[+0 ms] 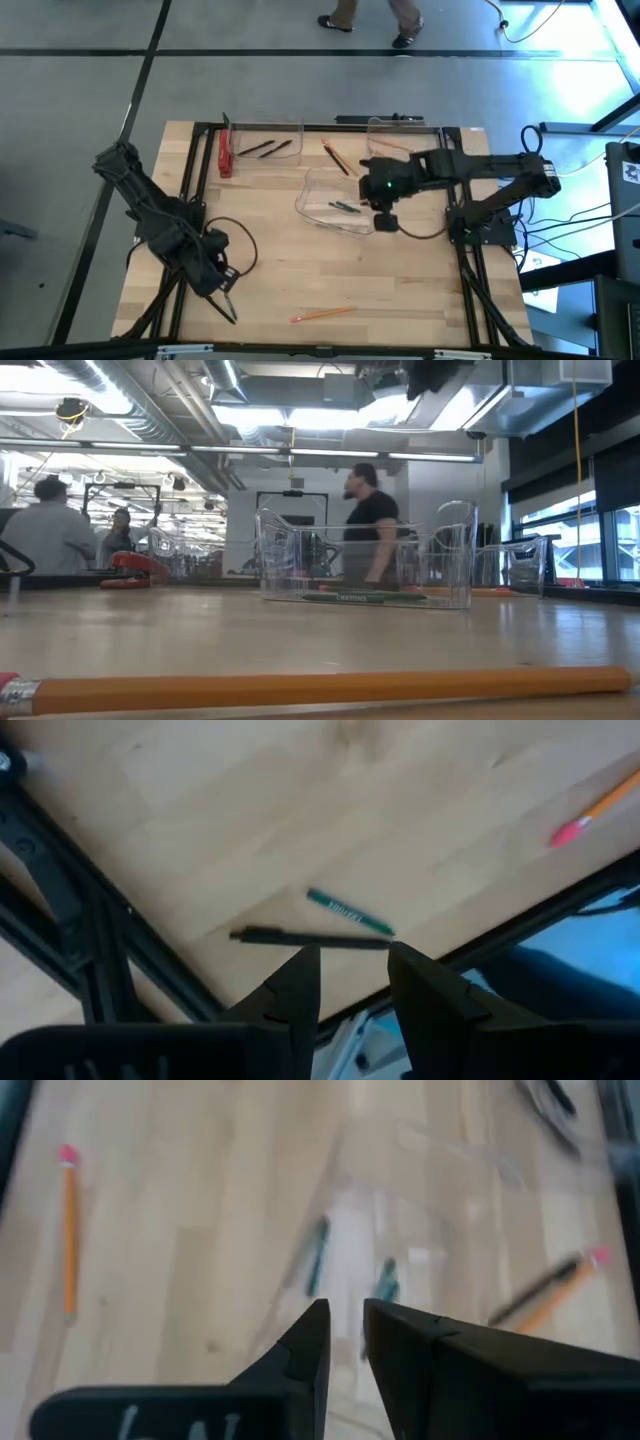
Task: Sort crayons/erasers/pens/pencils in bins
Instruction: Put the bottom black pen into the top left transparent bin
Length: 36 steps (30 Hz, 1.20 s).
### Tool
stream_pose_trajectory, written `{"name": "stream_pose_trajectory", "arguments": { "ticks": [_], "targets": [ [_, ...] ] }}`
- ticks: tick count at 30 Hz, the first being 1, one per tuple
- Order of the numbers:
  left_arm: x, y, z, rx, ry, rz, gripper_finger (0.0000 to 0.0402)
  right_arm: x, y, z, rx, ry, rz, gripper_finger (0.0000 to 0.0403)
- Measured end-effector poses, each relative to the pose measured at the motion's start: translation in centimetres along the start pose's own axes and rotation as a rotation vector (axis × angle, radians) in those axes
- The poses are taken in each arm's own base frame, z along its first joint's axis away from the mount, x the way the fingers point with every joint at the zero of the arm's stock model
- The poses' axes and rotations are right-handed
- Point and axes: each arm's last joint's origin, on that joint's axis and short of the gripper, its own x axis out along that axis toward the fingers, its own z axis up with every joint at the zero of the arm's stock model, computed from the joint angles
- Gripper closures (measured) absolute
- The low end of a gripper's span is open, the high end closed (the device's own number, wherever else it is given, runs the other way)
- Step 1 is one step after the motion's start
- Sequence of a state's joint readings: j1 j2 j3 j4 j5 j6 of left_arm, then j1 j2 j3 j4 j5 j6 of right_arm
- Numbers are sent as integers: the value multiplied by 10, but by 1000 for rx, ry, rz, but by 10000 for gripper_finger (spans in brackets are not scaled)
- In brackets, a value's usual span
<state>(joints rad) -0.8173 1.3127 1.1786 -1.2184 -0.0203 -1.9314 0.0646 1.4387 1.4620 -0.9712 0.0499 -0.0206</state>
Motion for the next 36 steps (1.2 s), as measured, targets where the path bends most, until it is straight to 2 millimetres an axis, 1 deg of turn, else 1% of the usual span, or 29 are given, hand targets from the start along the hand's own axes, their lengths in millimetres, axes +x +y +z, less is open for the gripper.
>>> {"name": "stream_pose_trajectory", "arguments": {
  "ticks": [2,5,7,13,16,20,23,27,31,36],
  "targets": [
    [6,-2,-6,-8,20,30,289,-1,8,4,-40,-38,17,334],
    [14,-5,-12,-83,99,93,289,-1,17,8,-79,-82,33,334],
    [19,-7,-17,-50,119,109,289,-2,21,10,-92,-104,41,334],
    [40,-18,-32,345,142,90,289,-3,24,10,-128,-106,46,334],
    [54,-22,-41,533,149,101,289,-3,24,10,-128,-106,46,334],
    [75,-22,-58,784,158,151,289,-3,24,9,-130,-106,46,334],
    [90,-20,-67,927,131,197,289,-3,24,9,-131,-106,46,334],
    [100,-12,-80,1071,24,243,289,-3,24,10,-126,-106,47,334],
    [103,-4,-93,1153,-104,244,289,-3,24,10,-101,-105,48,334],
    [101,9,-105,1209,-88,269,289,-3,24,10,-96,-105,48,334]
  ]
}}
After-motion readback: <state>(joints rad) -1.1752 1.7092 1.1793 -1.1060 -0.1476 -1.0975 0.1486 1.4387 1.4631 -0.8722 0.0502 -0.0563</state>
